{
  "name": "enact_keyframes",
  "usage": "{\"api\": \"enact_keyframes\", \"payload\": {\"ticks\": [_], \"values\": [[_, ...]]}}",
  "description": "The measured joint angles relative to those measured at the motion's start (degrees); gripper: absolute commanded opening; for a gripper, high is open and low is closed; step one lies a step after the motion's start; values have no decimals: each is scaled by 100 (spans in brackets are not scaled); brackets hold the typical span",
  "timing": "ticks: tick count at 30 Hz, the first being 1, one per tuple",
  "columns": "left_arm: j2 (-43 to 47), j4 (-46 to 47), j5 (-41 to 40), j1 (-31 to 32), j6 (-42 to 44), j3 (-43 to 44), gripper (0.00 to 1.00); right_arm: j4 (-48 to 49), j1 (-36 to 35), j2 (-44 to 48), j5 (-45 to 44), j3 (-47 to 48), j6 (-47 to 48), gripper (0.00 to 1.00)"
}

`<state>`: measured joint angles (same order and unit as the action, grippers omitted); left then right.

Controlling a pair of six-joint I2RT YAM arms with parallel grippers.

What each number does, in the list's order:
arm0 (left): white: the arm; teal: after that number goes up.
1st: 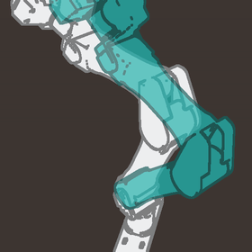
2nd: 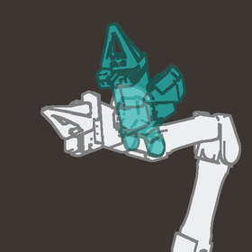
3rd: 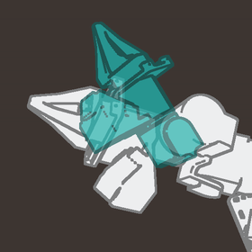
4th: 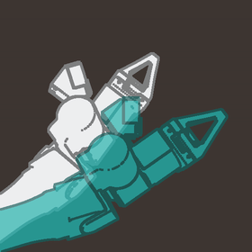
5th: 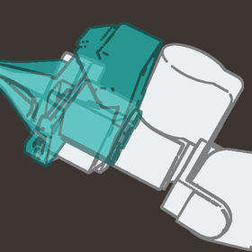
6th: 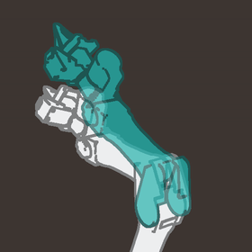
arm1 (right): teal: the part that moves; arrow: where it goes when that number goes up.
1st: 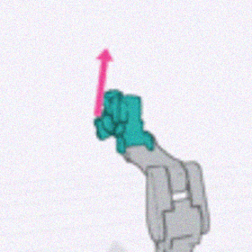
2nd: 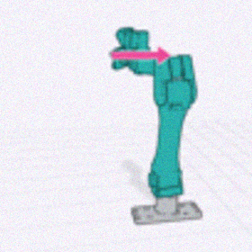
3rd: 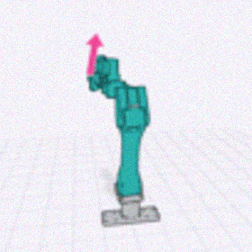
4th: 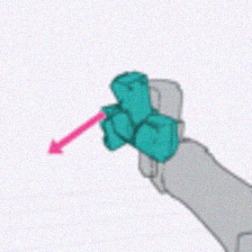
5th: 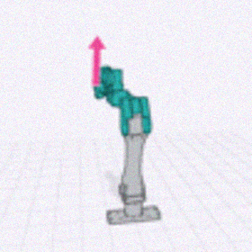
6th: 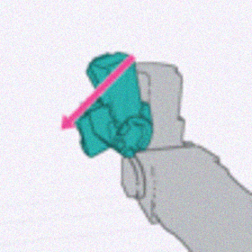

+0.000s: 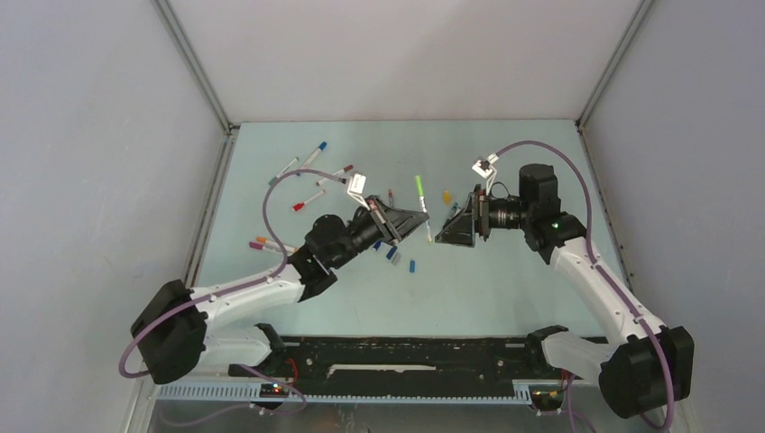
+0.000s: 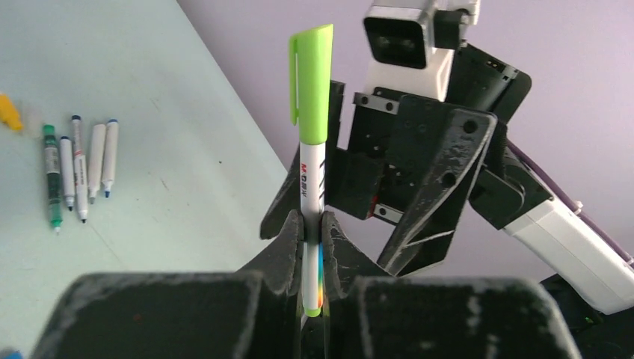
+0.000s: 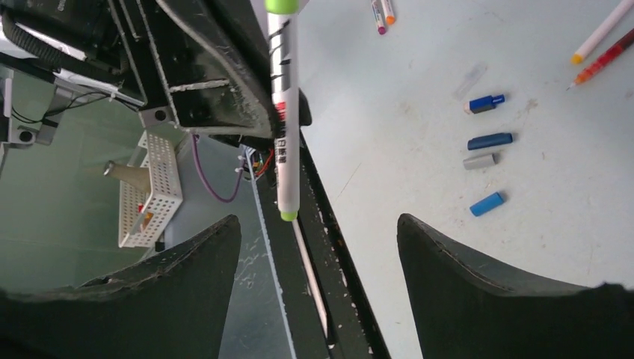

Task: Open the pen caps
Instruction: Open the pen cap from the pen.

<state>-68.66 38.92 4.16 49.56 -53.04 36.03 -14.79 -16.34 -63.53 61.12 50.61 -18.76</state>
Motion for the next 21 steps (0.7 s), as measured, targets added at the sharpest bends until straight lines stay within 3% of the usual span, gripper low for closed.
{"api": "enact_keyframes", "payload": {"ticks": [7,14,17,21], "values": [[-262,195,-221,238,-11,87,0,437,-15,0,61,-216,-468,68],[-444,219,-291,367,-9,229,0,776,-153,-61,122,-214,-780,49],[-479,227,-374,422,-9,321,0,839,-212,-114,122,-219,-828,35],[-496,262,-411,437,-4,393,0,949,-247,-122,140,-284,-898,4]]}}
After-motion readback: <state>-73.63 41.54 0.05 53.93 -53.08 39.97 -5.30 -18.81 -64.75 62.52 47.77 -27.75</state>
